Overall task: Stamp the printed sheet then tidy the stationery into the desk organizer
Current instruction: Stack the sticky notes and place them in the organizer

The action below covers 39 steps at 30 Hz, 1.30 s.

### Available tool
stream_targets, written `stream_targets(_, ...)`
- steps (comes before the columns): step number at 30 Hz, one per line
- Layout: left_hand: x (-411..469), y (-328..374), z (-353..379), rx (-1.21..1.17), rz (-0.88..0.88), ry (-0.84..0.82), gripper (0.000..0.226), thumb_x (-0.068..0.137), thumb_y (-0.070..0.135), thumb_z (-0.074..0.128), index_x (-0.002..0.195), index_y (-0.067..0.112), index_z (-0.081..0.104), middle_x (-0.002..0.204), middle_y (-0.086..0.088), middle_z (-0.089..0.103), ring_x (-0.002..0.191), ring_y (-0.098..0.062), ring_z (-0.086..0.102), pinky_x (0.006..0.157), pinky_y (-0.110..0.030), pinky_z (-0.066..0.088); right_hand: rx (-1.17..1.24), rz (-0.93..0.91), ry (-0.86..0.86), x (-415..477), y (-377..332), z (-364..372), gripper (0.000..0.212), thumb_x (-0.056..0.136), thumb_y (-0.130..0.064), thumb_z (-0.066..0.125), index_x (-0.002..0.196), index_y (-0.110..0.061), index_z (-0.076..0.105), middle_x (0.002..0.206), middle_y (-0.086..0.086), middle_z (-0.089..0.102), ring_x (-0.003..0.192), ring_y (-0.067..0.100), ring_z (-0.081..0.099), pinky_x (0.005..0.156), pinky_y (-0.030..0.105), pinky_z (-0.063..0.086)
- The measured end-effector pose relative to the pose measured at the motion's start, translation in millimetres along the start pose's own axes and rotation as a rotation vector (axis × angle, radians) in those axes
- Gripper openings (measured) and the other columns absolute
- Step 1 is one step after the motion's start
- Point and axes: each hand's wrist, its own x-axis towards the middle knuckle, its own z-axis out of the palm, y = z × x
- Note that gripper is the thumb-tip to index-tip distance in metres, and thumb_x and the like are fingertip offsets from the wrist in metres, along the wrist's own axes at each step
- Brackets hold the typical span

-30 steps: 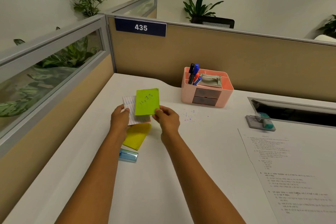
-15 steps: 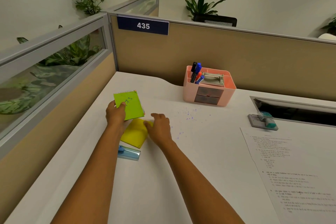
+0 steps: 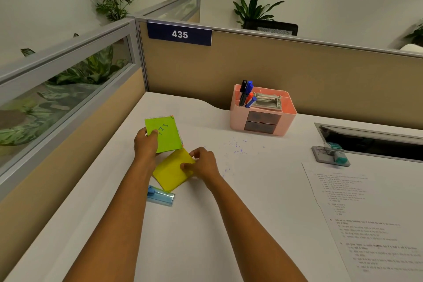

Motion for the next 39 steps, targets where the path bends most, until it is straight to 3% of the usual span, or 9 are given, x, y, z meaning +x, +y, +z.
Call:
stream_targets(3,-1.2,-0.1,0.7,-0.024,0.008,-0.005,0.032,0.095,0.013,0.043,0.127,0.011,0.050,0.129,-0.017,0.054,0.103,-0.031,0.055,0.080,-0.039,0.048,0.189,0.037,0.044,-1.3,1.7,-13.4,0.028,0.082,-0.013,0.068,0.108,-0.009,0.058,0.106,0.007,0.057,0.092,0.016,0.050,0.078,0.028,0.044)
stream_targets(6,-6.3,1.6,3.1,-0.031,0.013,-0.020,0.033,0.096,0.012,0.041,0.128,0.010,0.049,0.129,-0.019,0.054,0.095,-0.025,0.051,0.062,-0.029,0.045,0.321,0.045,0.126,-0.7,-1.0,-33.1,0.019,0.088,-0.009,0.059,0.106,-0.013,0.060,0.099,0.005,0.056,0.094,0.021,0.054,0.086,0.038,0.050)
stream_targets(13,-24.8,2.2,19.0,-0.006,-0.012,-0.108,0.036,0.099,0.018,0.036,0.132,0.008,0.045,0.112,-0.010,0.052,0.087,-0.024,0.053,0.057,-0.027,0.045,0.509,0.016,0.270,-9.4,-21.2,-83.6,0.032,0.093,-0.021,0.056,0.124,-0.017,0.054,0.131,0.008,0.049,0.104,0.018,0.045,0.089,0.033,0.042)
stream_targets(17,-44.6,-1.7,36.8,0.002,-0.072,-0.205,0.040,0.099,0.031,0.035,0.130,0.008,0.047,0.114,-0.015,0.055,0.089,-0.026,0.055,0.067,-0.032,0.048,0.429,-0.002,0.263,-14.7,-24.5,-79.7,0.035,0.093,-0.025,0.054,0.127,-0.018,0.053,0.134,0.008,0.050,0.104,0.019,0.047,0.087,0.033,0.042)
stream_targets(23,-74.6,-10.6,61.7,0.067,-0.126,-0.318,0.047,0.096,0.040,0.040,0.133,0.011,0.043,0.124,-0.011,0.054,0.116,-0.036,0.054,0.091,-0.044,0.047,0.198,-0.033,0.300,-21.7,-12.9,-66.3,0.040,0.100,-0.018,0.039,0.140,-0.014,0.039,0.143,0.011,0.045,0.129,0.029,0.045,0.106,0.038,0.038)
stream_targets(31,-100.4,-25.2,79.6,0.172,0.094,-0.377,0.039,0.093,0.018,0.051,0.130,0.007,0.045,0.132,-0.018,0.053,0.117,-0.035,0.053,0.100,-0.048,0.045,0.117,-0.030,0.454,-28.7,13.4,-75.3,0.051,0.095,-0.023,0.052,0.142,-0.013,0.035,0.145,0.011,0.039,0.133,0.029,0.036,0.109,0.038,0.033)
stream_targets(34,-107.7,-23.5,85.8,0.234,0.185,-0.408,0.043,0.096,0.023,0.046,0.135,0.009,0.038,0.136,-0.015,0.048,0.120,-0.033,0.050,0.098,-0.041,0.044,0.288,-0.045,0.327,-32.4,26.4,-83.8,0.044,0.096,-0.020,0.049,0.138,-0.011,0.040,0.139,0.011,0.049,0.121,0.026,0.050,0.099,0.035,0.043)
stream_targets(37,-115.6,-23.6,88.7,0.237,0.229,-0.466,0.042,0.098,0.024,0.039,0.138,0.012,0.031,0.138,-0.012,0.044,0.114,-0.026,0.049,0.087,-0.032,0.044,0.328,-0.137,0.327,-39.1,34.8,-87.8,0.034,0.097,-0.014,0.047,0.131,-0.011,0.045,0.122,0.002,0.055,0.107,0.016,0.052,0.079,0.014,0.046)
stream_targets(39,-119.9,-26.1,87.4,0.221,0.228,-0.512,0.041,0.099,0.023,0.035,0.139,0.015,0.027,0.138,-0.009,0.041,0.108,-0.018,0.046,0.082,-0.027,0.045,0.327,-0.175,0.323,-42.3,38.9,-88.5,0.032,0.097,-0.013,0.046,0.129,-0.012,0.043,0.117,-0.002,0.052,0.106,0.013,0.051,0.075,0.008,0.044)
